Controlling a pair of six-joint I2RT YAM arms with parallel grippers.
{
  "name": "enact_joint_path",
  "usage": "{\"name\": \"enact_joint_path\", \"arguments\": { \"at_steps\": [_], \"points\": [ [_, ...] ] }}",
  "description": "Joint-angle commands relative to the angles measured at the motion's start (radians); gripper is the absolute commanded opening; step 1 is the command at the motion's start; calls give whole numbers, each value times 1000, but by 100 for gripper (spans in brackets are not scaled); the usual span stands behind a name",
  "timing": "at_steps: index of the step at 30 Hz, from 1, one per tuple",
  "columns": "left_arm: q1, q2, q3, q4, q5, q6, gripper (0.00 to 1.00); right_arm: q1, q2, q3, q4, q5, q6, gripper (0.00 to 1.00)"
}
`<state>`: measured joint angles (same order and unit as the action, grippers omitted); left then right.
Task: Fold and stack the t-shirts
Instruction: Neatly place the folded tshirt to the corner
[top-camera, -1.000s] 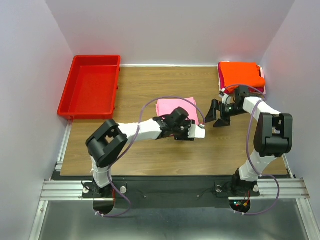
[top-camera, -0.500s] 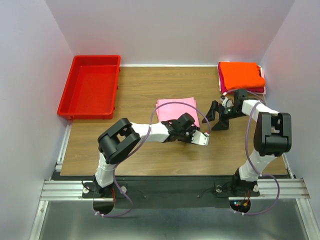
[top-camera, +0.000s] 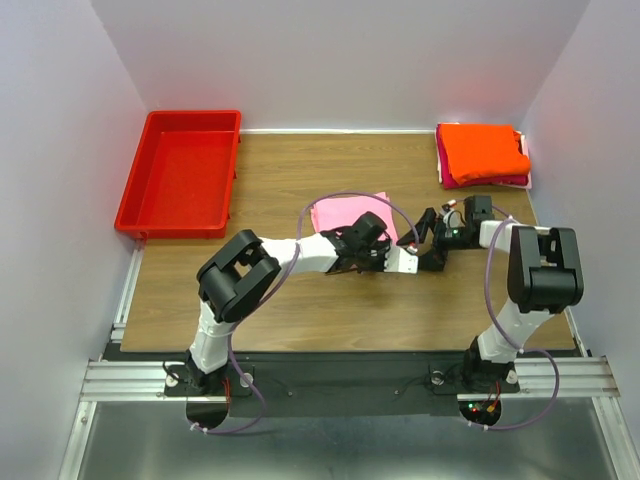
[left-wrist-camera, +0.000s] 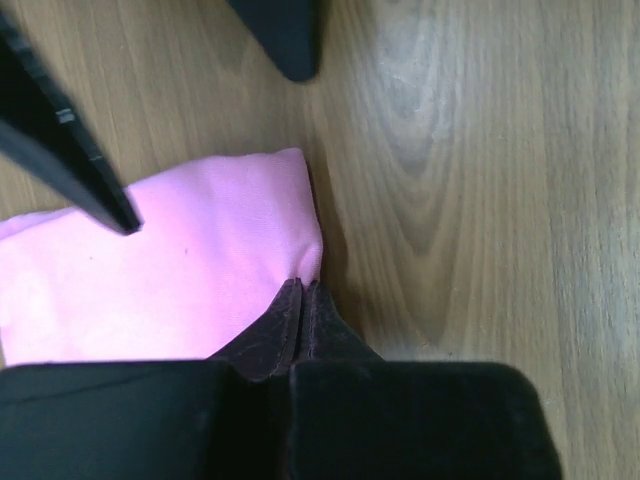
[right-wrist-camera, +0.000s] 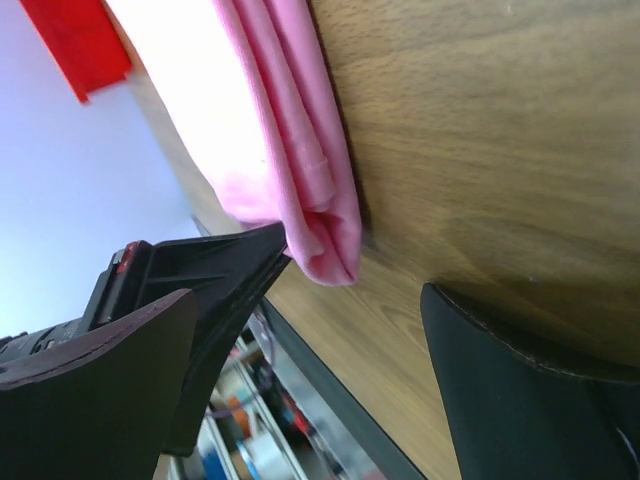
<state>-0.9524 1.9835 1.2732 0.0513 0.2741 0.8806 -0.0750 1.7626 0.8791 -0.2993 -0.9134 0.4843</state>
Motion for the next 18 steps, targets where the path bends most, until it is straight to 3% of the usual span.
{"name": "enact_joint_path", "arguments": {
  "at_steps": [1, 13, 16, 18],
  "points": [
    [29, -40, 69, -34, 112, -81, 0, 26, -46, -91, 343, 68, 233, 100],
    [93, -43, 147, -87, 224, -152, 0, 139, 52, -101, 655, 270, 481, 99],
    [104, -38, 164, -103, 249, -176, 0, 170, 92, -51, 680, 344, 507, 96],
    [109, -35, 175, -110, 266, -187, 0, 176, 129, -32, 701, 389, 514, 88]
  ]
}}
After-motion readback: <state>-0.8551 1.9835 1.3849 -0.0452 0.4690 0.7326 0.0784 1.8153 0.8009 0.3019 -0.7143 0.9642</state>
